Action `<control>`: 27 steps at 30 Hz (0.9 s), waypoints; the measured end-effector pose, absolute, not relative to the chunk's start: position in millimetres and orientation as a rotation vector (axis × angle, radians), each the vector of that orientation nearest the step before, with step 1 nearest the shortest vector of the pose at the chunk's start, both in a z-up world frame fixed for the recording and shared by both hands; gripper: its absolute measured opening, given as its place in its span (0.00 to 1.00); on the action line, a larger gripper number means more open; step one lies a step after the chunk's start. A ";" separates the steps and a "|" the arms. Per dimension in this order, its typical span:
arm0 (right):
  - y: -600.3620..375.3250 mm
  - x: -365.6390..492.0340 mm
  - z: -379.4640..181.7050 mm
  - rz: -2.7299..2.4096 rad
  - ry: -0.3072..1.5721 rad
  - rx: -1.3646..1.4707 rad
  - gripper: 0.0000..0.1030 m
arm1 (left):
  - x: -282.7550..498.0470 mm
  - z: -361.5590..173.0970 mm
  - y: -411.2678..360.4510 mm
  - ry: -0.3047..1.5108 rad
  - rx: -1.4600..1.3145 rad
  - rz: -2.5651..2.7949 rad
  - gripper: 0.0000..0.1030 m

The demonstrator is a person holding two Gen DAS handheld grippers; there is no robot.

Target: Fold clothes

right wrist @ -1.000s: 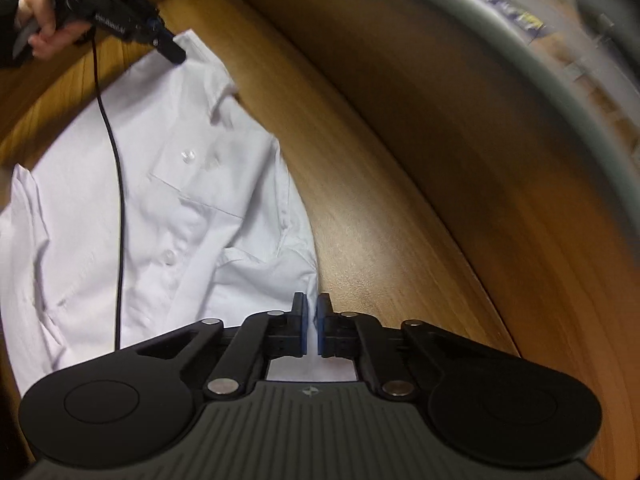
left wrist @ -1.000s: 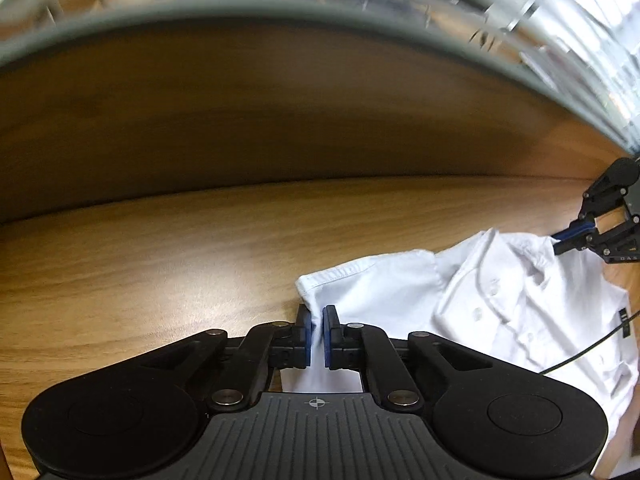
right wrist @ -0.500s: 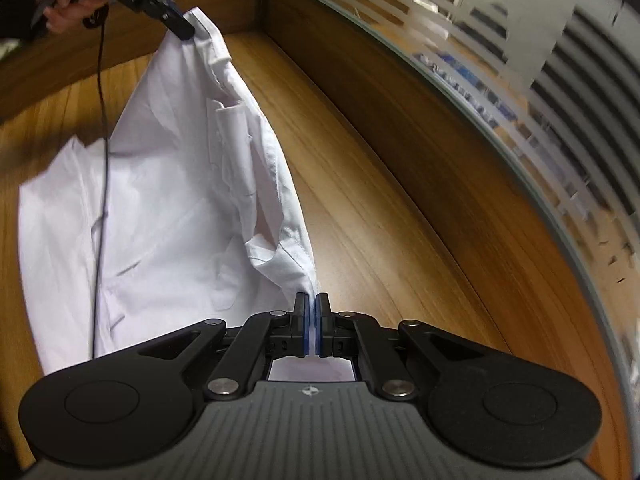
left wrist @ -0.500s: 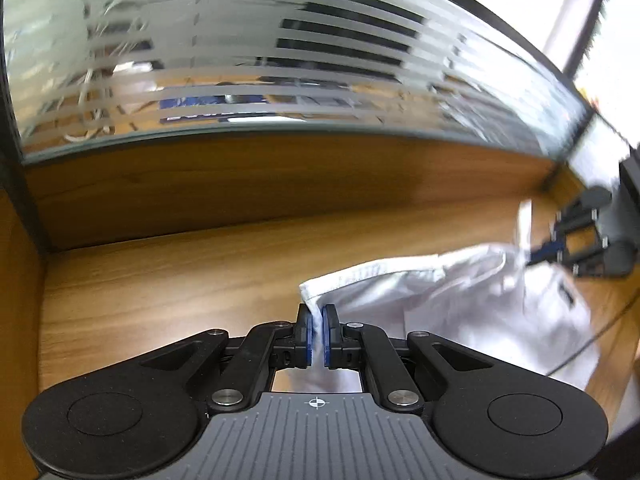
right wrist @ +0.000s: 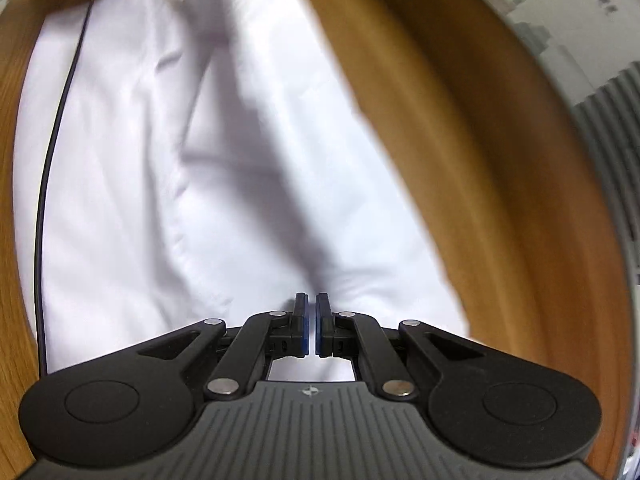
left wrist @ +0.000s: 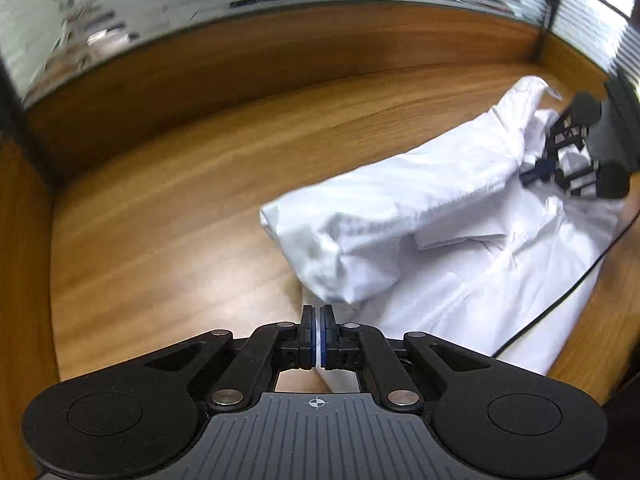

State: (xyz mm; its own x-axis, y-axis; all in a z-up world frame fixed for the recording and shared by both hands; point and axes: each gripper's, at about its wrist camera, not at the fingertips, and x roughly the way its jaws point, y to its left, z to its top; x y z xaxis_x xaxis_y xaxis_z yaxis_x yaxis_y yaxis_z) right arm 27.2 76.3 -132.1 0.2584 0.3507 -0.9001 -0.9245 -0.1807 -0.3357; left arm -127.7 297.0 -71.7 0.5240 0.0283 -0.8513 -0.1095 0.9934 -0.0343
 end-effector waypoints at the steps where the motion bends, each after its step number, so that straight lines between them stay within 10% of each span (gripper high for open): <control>1: 76.9 26.1 -132.0 1.286 0.619 -1.274 0.03 | -129.5 -72.0 298.3 1.013 -0.108 0.090 0.04; 12: 133.2 16.9 -28.9 1.399 0.626 -0.830 0.66 | -121.7 -82.3 304.4 0.948 -0.288 0.126 0.06; 24: 250.9 -71.4 -66.9 1.488 0.442 -1.033 0.69 | -111.5 -70.5 309.3 0.841 -0.333 0.088 0.08; 26: 261.2 -77.0 -73.7 1.479 0.395 -1.084 0.62 | -112.9 -67.2 311.6 0.823 -0.342 0.088 0.10; 27: 264.7 -76.7 -75.6 1.468 0.384 -1.116 0.38 | -114.5 -65.7 313.0 0.814 -0.348 0.089 0.13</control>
